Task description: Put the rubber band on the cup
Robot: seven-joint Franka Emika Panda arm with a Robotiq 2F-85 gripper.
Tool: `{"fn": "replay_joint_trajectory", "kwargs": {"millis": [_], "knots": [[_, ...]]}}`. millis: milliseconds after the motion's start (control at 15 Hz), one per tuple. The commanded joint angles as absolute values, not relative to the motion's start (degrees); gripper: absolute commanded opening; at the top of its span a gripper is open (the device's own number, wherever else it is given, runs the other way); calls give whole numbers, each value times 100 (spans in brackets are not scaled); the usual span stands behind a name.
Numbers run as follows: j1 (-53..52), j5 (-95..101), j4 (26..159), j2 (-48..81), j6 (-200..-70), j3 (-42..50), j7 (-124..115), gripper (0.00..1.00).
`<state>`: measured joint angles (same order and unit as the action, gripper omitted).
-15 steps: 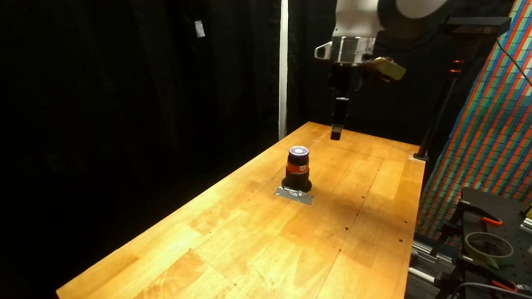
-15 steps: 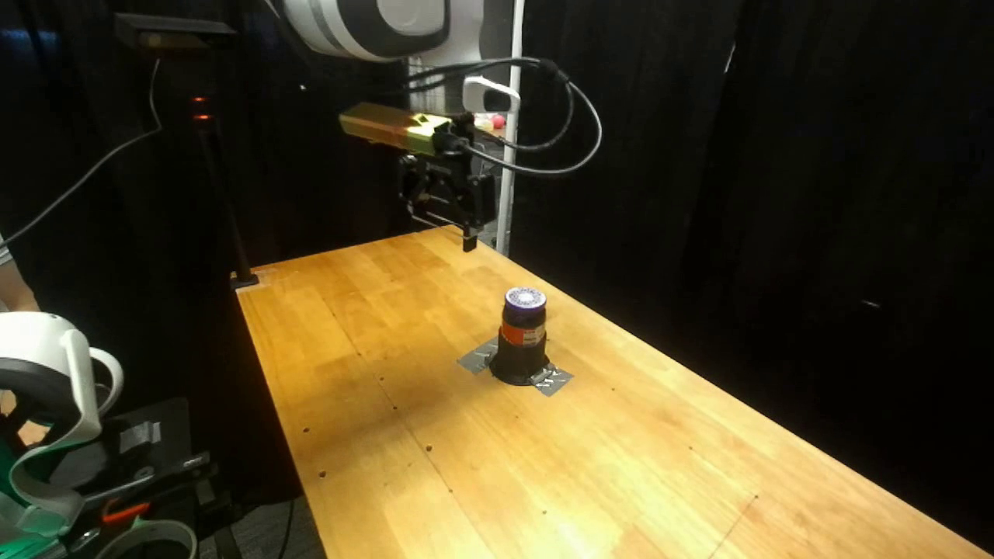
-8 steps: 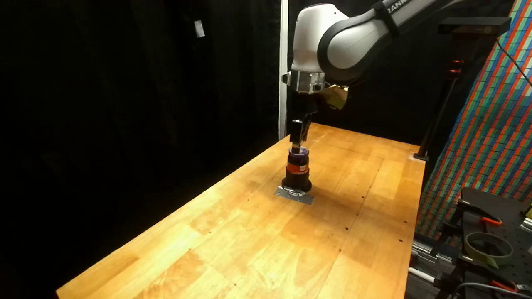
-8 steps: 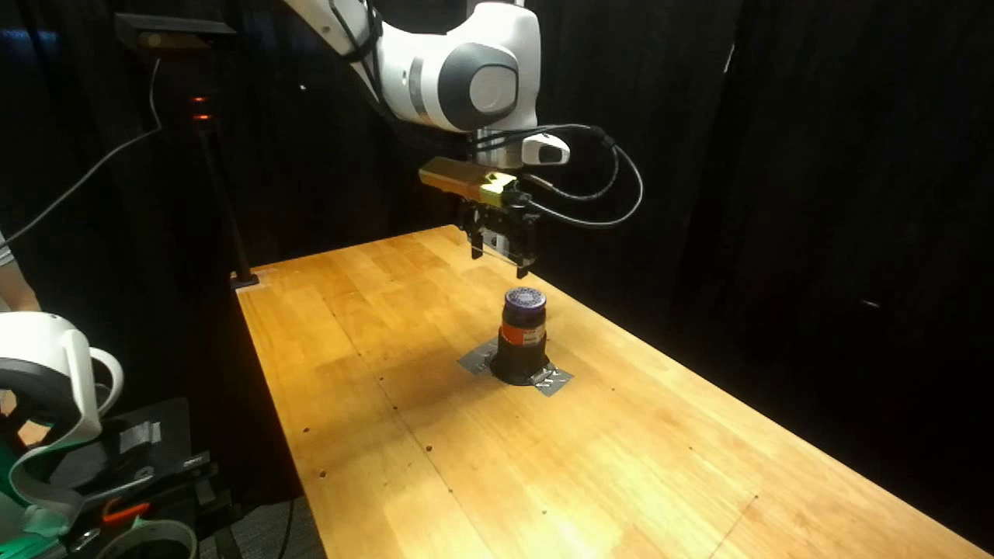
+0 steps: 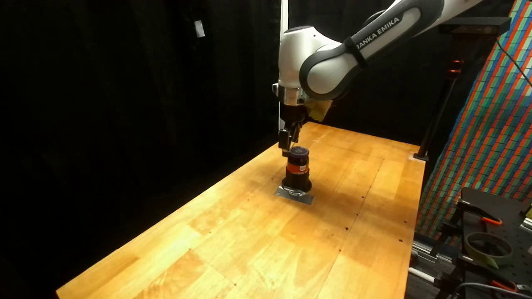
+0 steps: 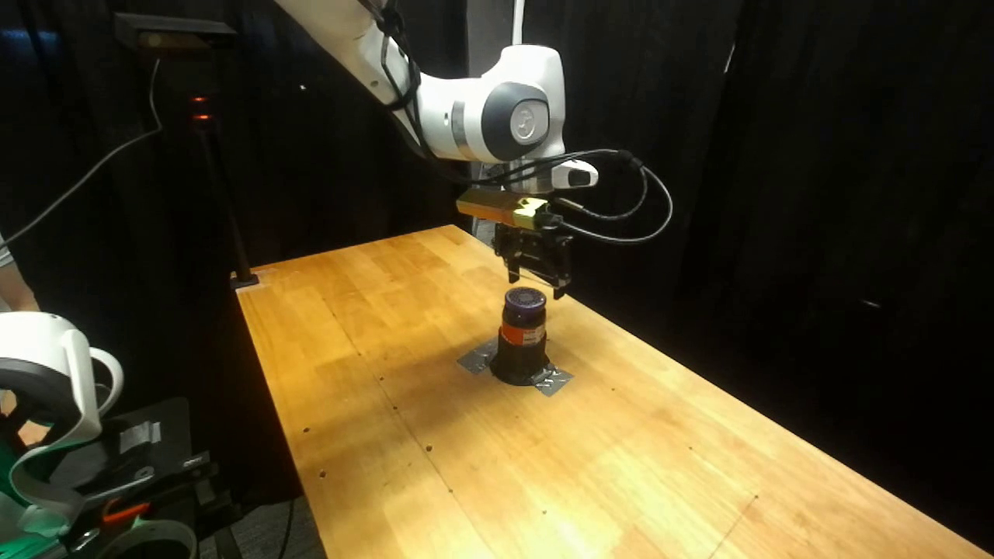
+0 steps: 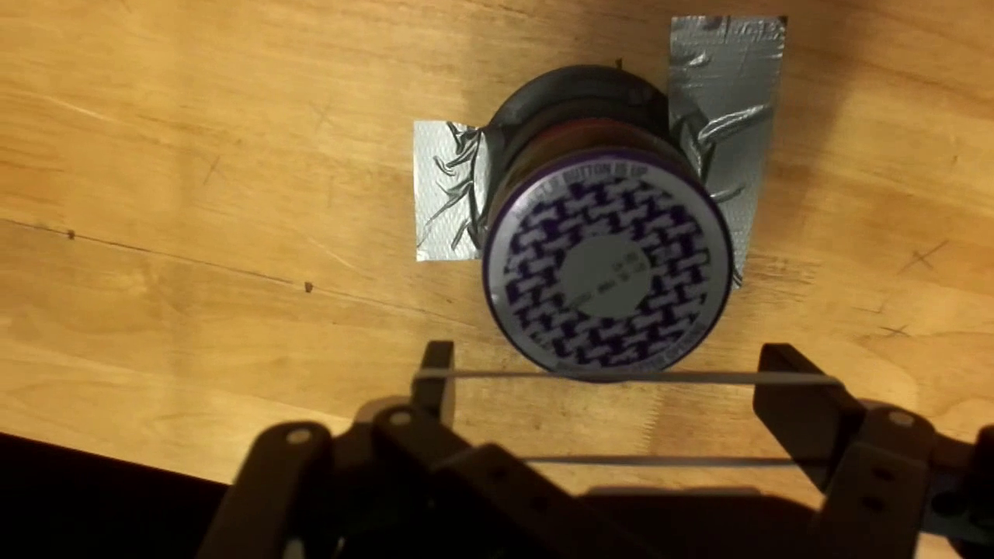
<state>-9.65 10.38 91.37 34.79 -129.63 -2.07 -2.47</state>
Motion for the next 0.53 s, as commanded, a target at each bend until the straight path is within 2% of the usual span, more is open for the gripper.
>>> {"fn": "replay_joint_trajectory", "kwargs": {"millis": [0, 467], "knots": [[-1033, 1079, 8542, 3851, -12649, -128, -347, 100], [-939, 971, 8161, 4165, -12172, -162, -246, 100]]}}
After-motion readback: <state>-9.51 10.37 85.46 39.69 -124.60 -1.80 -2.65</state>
